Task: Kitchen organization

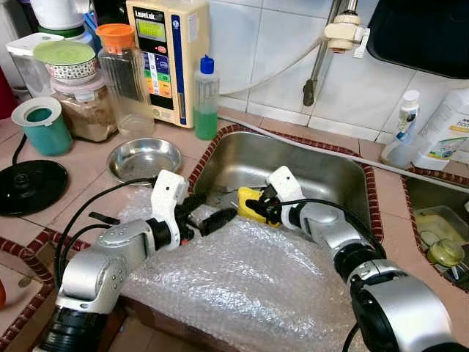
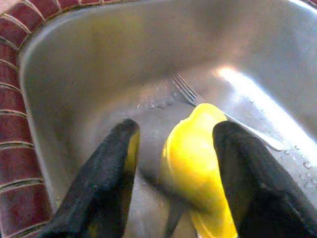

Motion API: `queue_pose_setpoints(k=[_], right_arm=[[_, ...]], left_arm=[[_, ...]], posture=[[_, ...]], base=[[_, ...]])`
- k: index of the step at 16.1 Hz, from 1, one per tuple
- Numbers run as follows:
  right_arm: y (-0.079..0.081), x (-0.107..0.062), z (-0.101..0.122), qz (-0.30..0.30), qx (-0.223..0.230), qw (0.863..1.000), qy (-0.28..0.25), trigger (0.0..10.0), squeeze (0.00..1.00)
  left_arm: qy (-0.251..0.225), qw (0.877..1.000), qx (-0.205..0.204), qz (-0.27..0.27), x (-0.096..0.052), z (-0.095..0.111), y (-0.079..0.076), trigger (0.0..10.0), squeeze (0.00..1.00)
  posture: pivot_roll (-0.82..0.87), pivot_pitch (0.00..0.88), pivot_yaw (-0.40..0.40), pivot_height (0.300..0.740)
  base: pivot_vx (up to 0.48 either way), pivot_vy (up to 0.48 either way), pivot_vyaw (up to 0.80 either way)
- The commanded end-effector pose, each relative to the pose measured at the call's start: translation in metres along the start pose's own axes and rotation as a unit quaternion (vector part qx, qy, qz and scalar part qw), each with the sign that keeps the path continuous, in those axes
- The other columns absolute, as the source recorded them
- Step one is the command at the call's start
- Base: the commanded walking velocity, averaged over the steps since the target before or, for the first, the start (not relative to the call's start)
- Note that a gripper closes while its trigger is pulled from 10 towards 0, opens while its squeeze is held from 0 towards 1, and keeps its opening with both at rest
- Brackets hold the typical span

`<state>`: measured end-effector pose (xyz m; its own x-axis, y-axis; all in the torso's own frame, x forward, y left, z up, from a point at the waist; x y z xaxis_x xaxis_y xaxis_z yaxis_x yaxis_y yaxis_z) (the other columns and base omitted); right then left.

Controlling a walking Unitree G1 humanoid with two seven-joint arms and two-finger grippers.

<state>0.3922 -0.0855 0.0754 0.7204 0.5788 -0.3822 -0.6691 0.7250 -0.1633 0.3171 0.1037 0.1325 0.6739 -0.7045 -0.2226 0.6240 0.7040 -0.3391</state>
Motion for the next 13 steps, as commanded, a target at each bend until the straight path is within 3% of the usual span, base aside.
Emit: queue_pose_setpoints(k=[1, 4, 8, 10, 13], right_arm=[[-0.005, -0.001, 0.005, -0.024, 0.013, 0.999, -0.021, 10.0, 1.00], [-0.009, -0.003, 0.004, -0.041, 0.031, 0.998, -0.031, 10.0, 1.00], [-0.023, -0.007, 0.021, -0.074, 0.054, 0.993, -0.079, 10.0, 1.00], [-0.030, -0.013, 0.039, -0.096, 0.076, 0.983, -0.135, 10.0, 1.00], [-0.020, -0.018, 0.062, -0.072, 0.092, 0.975, -0.191, 10.0, 1.00]], left_arm=[[-0.026, 1.000, 0.012, 0.012, 0.003, 0.013, 0.003, 10.0, 1.00], [-0.041, 0.999, 0.011, 0.019, 0.009, 0.016, 0.003, 10.0, 1.00], [-0.048, 0.998, 0.031, 0.036, 0.012, 0.015, 0.005, 10.0, 1.00], [-0.068, 0.991, 0.060, 0.100, 0.011, 0.022, 0.025, 10.0, 1.00], [-0.106, 0.973, 0.069, 0.195, 0.005, 0.039, 0.054, 10.0, 1.00]], posture=[[0.17, 0.000, -0.096, 0.740], [0.16, 0.000, -0.112, 0.740], [0.15, 0.000, -0.112, 0.740], [0.15, 0.000, -0.108, 0.740], [0.13, 0.000, -0.101, 0.740]], base=[[0.000, 0.000, 0.00], [0.000, 0.000, 0.00], [0.000, 0.000, 0.00], [0.000, 0.000, 0.00], [0.000, 0.000, 0.00]])
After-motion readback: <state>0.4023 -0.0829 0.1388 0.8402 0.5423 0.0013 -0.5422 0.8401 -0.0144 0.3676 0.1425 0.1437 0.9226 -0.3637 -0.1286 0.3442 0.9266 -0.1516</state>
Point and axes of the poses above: a point about 5 cm out from each wrist's last joint towards the gripper, its own x axis pointing out of the wrist towards the gripper, its own z axis along the axis of the wrist's last joint, y = z × x, the point moved 4 cm from there along x, pointing out of the wrist towards the gripper, and after that the axes turned 4 degrees about -x, right-handed, at the moved point
